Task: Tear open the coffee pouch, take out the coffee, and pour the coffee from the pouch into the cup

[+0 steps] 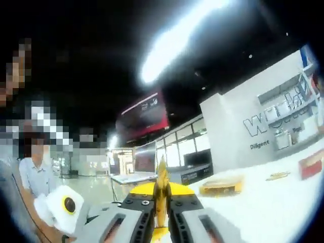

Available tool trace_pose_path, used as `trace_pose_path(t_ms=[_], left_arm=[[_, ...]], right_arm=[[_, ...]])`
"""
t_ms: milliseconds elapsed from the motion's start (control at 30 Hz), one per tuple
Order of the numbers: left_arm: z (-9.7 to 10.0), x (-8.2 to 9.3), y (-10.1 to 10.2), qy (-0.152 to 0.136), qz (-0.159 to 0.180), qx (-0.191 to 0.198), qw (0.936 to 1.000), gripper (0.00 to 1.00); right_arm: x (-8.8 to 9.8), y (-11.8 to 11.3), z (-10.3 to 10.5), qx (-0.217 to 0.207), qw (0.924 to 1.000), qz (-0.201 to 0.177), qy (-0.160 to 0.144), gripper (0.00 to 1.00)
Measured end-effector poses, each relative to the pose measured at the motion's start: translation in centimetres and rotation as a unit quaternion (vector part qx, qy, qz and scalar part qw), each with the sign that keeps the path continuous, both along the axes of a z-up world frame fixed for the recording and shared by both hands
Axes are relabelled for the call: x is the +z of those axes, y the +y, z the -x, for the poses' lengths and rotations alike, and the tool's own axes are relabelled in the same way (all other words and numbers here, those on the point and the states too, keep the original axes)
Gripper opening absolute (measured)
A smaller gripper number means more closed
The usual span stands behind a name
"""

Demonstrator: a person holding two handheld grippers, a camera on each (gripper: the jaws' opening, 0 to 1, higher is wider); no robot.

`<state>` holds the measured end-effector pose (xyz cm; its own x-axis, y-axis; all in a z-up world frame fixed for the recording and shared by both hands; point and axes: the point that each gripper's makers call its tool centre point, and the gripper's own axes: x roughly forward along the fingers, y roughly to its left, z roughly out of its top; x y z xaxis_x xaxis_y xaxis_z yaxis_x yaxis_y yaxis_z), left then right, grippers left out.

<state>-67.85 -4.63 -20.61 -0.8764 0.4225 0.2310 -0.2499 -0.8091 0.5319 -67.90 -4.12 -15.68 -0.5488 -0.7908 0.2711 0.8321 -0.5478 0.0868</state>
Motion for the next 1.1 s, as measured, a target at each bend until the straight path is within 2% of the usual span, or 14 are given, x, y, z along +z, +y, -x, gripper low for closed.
trace_pose_path(t_ms=[300,433,567,700,767,800,833,867,900,933,967,1033,1067,1100], left_arm=[[0.1,-0.1,-0.1,-0.006,-0.008,0.001,1.0000,0.13],[-0.1,-0.5,0.1,-0.046,-0.046,-0.048,0.9968,0.06],[-0.4,-0.4,0.2,-0.084,-0.078,-0.123,0.9857,0.05],[-1.0,-0.4,0.4,-0.150,-0.123,-0.223,0.9553,0.05],[-1.9,-0.3,0.7,-0.190,-0.141,-0.296,0.9253,0.05],[-1.9,0.1,0.3,-0.211,-0.162,-0.320,0.9095,0.05],[-2.1,0.1,0.4,-0.224,-0.158,-0.348,0.8963,0.05],[-2.7,-0.5,0.8,-0.263,-0.151,-0.374,0.8766,0.05],[-2.4,-0.4,0.4,-0.272,-0.157,-0.374,0.8729,0.05],[-1.8,0.3,-0.2,-0.241,-0.158,-0.368,0.8839,0.05],[-2.1,0.3,-0.1,-0.260,-0.152,-0.390,0.8703,0.05],[-2.0,0.9,-0.3,-0.256,-0.157,-0.399,0.8665,0.05],[-2.4,0.8,-0.1,-0.275,-0.158,-0.421,0.8498,0.05],[-2.3,0.9,-0.1,-0.276,-0.158,-0.426,0.8472,0.05]], right_arm=[[-0.3,0.3,0.7,-0.026,0.9986,-0.040,0.024,0.08],[-0.8,0.5,0.9,-0.016,0.9980,-0.052,0.032,0.09],[-0.7,0.6,0.9,0.010,0.9977,-0.055,0.039,0.15],[-0.2,0.7,0.4,0.057,0.9942,-0.060,0.069,0.27],[0.0,0.6,-0.3,0.098,0.9897,-0.060,0.085,0.29],[-0.1,0.6,-0.6,0.124,0.9882,-0.055,0.072,0.29],[0.2,0.7,-0.4,0.139,0.9867,-0.047,0.070,0.29],[0.3,0.7,-0.7,0.155,0.9838,-0.046,0.078,0.27],[0.1,0.6,-1.1,0.179,0.9796,-0.053,0.075,0.25],[0.1,0.6,-0.9,0.178,0.9799,-0.053,0.073,0.24],[0.3,0.6,-0.7,0.182,0.9792,-0.050,0.076,0.24],[0.4,0.4,-0.9,0.205,0.9758,-0.040,0.064,0.24],[0.6,0.3,-0.9,0.217,0.9738,-0.032,0.062,0.24],[0.5,0.2,-0.9,0.225,0.9722,-0.030,0.057,0.24]])
